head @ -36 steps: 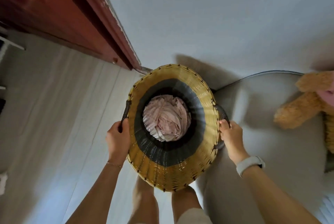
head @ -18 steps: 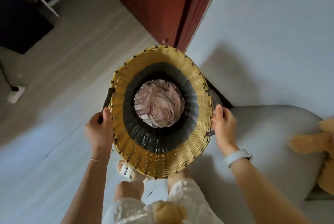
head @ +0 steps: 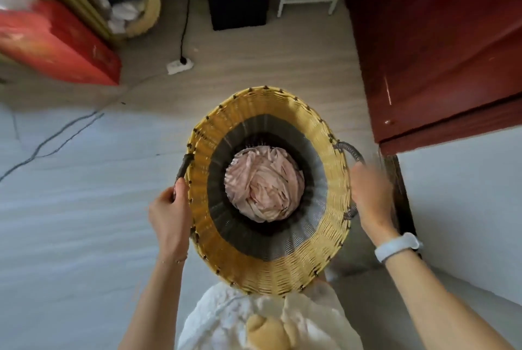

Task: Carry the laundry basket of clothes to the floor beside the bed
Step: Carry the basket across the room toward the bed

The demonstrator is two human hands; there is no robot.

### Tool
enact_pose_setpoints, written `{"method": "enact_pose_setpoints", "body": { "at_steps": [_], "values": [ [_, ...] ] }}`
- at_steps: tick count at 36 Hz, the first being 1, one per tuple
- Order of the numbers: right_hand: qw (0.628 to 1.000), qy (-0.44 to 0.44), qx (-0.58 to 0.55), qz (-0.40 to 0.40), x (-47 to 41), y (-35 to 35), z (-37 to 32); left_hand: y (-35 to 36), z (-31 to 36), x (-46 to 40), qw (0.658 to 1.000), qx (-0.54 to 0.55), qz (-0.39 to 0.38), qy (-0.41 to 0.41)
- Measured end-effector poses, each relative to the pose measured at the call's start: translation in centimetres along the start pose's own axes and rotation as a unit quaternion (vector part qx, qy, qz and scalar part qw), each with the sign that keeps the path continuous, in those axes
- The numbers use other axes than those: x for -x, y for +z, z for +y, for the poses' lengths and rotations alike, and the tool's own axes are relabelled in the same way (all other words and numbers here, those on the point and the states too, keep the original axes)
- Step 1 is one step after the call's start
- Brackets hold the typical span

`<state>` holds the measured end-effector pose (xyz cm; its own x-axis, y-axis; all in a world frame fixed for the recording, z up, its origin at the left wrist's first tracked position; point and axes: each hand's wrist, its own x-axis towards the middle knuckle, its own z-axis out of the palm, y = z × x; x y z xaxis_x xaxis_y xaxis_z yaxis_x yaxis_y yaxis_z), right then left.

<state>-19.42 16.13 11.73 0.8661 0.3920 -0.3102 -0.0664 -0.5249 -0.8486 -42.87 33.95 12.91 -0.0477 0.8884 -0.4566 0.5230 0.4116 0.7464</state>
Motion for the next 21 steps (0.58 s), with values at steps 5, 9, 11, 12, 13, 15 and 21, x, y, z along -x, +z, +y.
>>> {"method": "enact_pose_setpoints", "body": {
  "at_steps": [5, 9, 11, 12, 13, 15, 21],
  "values": [
    [0.994, -0.055, 0.033, -0.094, 0.9, 10.0, -5.2, -8.0, -3.1, -3.1, 0.991, 0.03, 0.117, -0.066],
    [0.981, -0.091, 0.071, -0.157, 2.4, 17.0, -8.7, -13.4, -5.2, -4.1, 0.971, 0.072, 0.205, -0.103],
    [0.97, -0.111, 0.097, -0.193, 3.0, 20.2, -10.6, -16.0, -6.0, -4.2, 0.956, 0.098, 0.247, -0.124],
    [0.964, -0.124, 0.105, -0.21, 3.2, 21.9, -11.6, -17.2, -6.5, -4.2, 0.948, 0.112, 0.266, -0.136],
    [0.957, -0.138, 0.112, -0.228, 3.5, 23.6, -12.6, -18.4, -7.0, -4.2, 0.939, 0.127, 0.286, -0.146],
    [0.941, -0.167, 0.122, -0.268, 4.4, 26.9, -14.5, -20.5, -8.1, -4.2, 0.92, 0.15, 0.322, -0.167],
    [0.881, -0.224, 0.146, -0.39, 7.6, 36.7, -19.1, -25.1, -10.3, -3.6, 0.853, 0.199, 0.424, -0.23]
  ]
}}
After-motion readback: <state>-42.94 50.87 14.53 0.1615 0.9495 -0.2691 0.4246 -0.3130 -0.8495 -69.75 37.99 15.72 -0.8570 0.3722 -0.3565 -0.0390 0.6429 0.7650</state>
